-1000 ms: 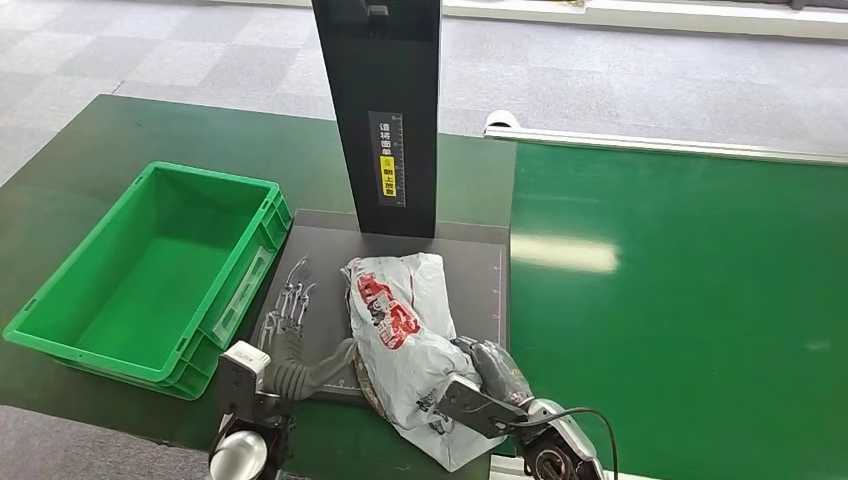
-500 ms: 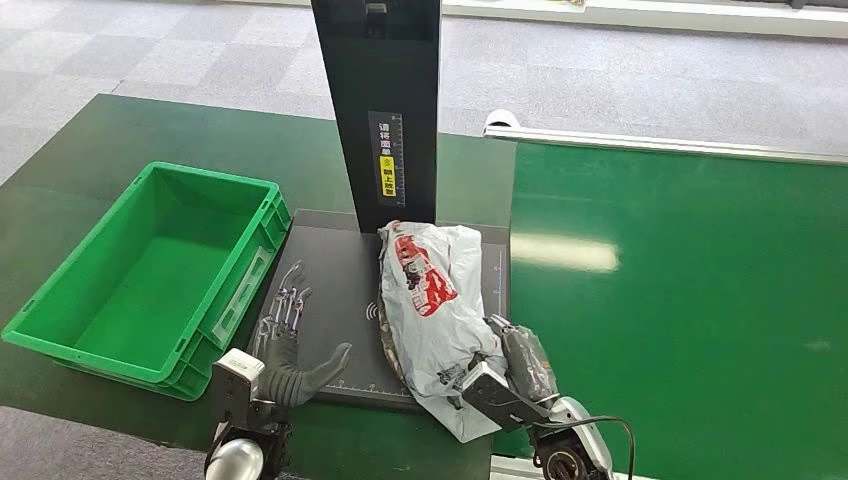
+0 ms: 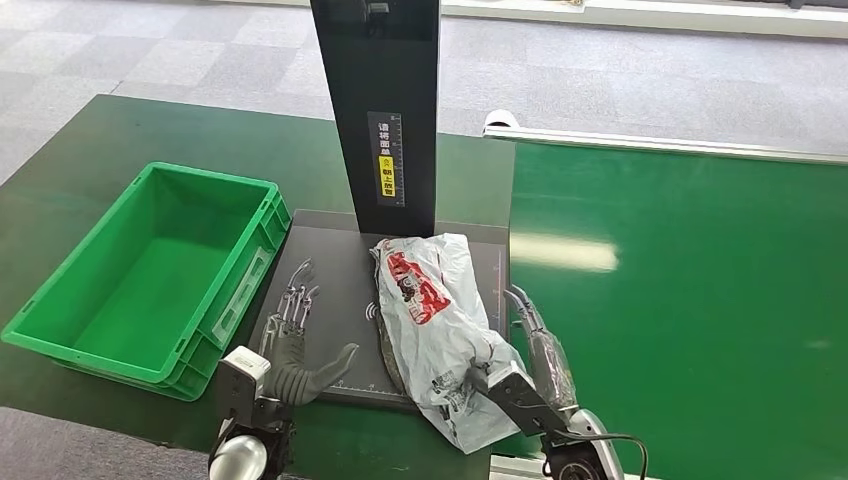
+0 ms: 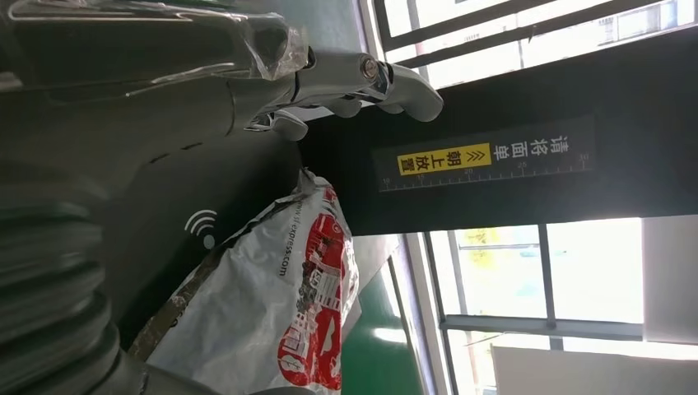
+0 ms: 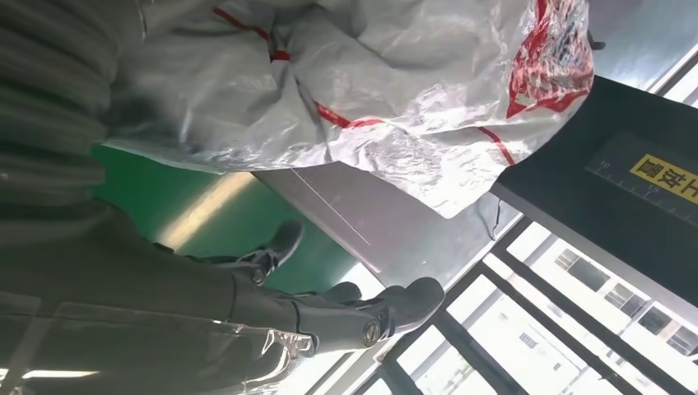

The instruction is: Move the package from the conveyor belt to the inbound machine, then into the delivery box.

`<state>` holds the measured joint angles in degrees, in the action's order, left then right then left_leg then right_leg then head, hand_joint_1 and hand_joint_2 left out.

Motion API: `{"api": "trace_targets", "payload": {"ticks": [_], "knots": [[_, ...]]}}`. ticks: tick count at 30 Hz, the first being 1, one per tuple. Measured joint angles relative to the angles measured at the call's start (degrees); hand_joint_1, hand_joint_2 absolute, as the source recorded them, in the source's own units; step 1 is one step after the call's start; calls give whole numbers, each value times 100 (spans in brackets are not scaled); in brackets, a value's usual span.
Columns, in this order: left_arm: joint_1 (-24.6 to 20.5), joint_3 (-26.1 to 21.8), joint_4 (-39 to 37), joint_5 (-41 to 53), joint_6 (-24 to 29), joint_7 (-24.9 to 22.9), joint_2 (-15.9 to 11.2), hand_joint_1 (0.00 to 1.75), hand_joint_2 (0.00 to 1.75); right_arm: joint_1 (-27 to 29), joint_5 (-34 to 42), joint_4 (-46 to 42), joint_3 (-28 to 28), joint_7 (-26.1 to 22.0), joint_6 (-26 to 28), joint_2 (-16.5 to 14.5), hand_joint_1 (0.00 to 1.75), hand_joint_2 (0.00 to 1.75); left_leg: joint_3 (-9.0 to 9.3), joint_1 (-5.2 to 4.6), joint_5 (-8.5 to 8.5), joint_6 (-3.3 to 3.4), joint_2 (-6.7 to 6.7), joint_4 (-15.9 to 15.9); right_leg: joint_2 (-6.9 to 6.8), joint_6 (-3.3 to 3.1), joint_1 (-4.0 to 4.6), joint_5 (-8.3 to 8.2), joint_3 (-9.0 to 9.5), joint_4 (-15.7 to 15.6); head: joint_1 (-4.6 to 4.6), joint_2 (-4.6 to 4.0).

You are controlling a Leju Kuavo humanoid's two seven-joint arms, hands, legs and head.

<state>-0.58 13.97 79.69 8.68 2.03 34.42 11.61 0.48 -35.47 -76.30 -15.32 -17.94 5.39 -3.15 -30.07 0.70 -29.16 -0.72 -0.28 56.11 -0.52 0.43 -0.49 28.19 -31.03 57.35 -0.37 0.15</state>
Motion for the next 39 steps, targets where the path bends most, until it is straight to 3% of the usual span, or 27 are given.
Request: {"api": "trace_targets", "payload": {"ticks": [13,23,27,33,39], "knots": [[-37,25,-39,1,-1,0,9,0,175,37,29,-39,66,-5,4,-26,0,175,0,0,0,0,0,0,0,0,0,0,0,0,-1,-1],[-180,87,-140,-1,-15,39,4,0,175,106,510,-149,176,-149,-145,-64,0,175,0,0,0,0,0,0,0,0,0,0,1,0,-1,-1],[-187,121,-140,3,25,57,-10,0,175,119,803,-161,260,-415,9,-98,0,175,0,0,0,0,-1,0,0,0,0,0,0,0,-1,-1],[-264,123,-179,91,-83,-62,-21,0,175,258,2262,-657,949,-889,996,-182,0,175,-3,-3,0,0,-1,1,-2,1,-3,0,-1,0,0,-1],[-394,120,-283,104,-99,-121,-27,0,175,349,2491,-995,1622,-953,1017,-298,0,175,1,-3,-1,1,21,1,16,-1,-3,-4,-4,0,-2,-1]]}}
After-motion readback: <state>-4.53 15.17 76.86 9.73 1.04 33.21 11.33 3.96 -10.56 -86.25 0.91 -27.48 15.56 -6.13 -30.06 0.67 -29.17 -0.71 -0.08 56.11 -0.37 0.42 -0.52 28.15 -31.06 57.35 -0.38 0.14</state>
